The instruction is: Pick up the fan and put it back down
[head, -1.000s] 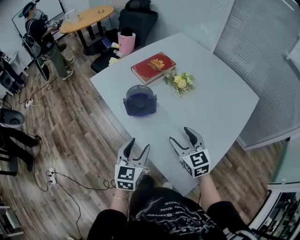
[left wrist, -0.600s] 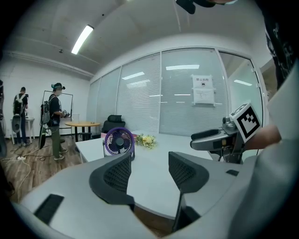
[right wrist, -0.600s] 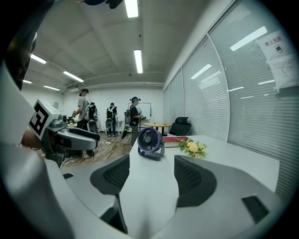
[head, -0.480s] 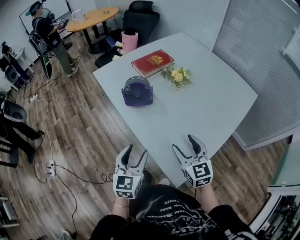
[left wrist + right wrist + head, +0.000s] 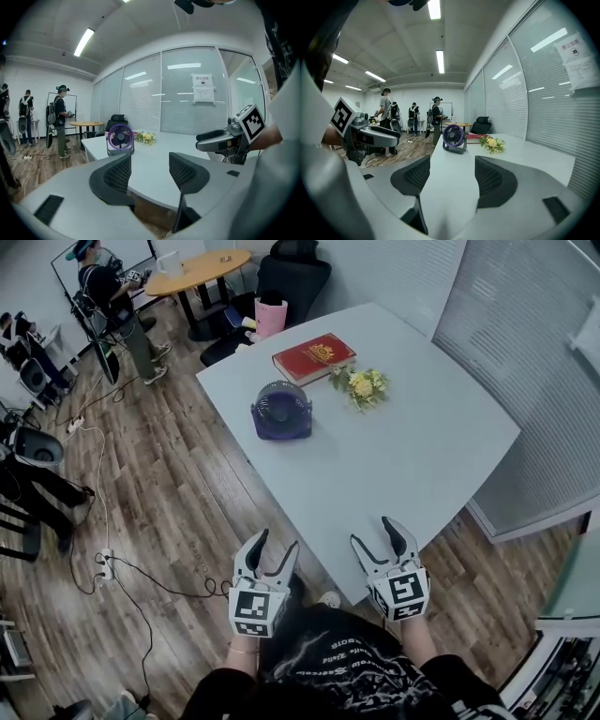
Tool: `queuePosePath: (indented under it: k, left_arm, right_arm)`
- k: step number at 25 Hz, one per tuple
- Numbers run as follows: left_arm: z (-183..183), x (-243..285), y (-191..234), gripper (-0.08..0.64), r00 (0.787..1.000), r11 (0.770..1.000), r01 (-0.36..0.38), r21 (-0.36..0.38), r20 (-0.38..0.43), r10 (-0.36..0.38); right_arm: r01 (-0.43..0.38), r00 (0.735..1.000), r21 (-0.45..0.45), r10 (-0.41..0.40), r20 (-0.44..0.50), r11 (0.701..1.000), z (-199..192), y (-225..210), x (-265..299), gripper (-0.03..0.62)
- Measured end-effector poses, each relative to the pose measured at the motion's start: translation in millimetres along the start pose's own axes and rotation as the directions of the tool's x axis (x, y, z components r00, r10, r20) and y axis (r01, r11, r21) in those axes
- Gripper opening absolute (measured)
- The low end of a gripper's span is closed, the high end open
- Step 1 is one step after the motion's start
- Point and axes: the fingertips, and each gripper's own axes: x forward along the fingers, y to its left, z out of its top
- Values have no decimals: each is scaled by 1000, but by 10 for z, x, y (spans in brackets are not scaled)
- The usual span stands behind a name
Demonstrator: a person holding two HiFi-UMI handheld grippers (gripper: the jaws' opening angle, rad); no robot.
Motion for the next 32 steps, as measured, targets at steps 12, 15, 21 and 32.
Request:
queuePosePath:
  k: [12,15,21,32]
  left_arm:
    - [12,-85,-137,266,1000,1000,2,-10,21,-2]
    - [32,-101,-135,218,999,1000,-2,-9,33,2]
    - [-27,-123,-107,73,999,999,-35,-10,28,35]
    - [-51,-115,-227,20,1000,1000,-1,-25,24,2]
  right_arm:
    - [-23,1000,-29,23,2,999,2,142,-81,281]
    - [-24,1000,-22,24,0,999,-17,148,-94,202]
    - [-48,999,-32,48,-15,998,-101,165,-123,101]
    - [-46,999,-11,46,-3,999,-143,135,-183,8]
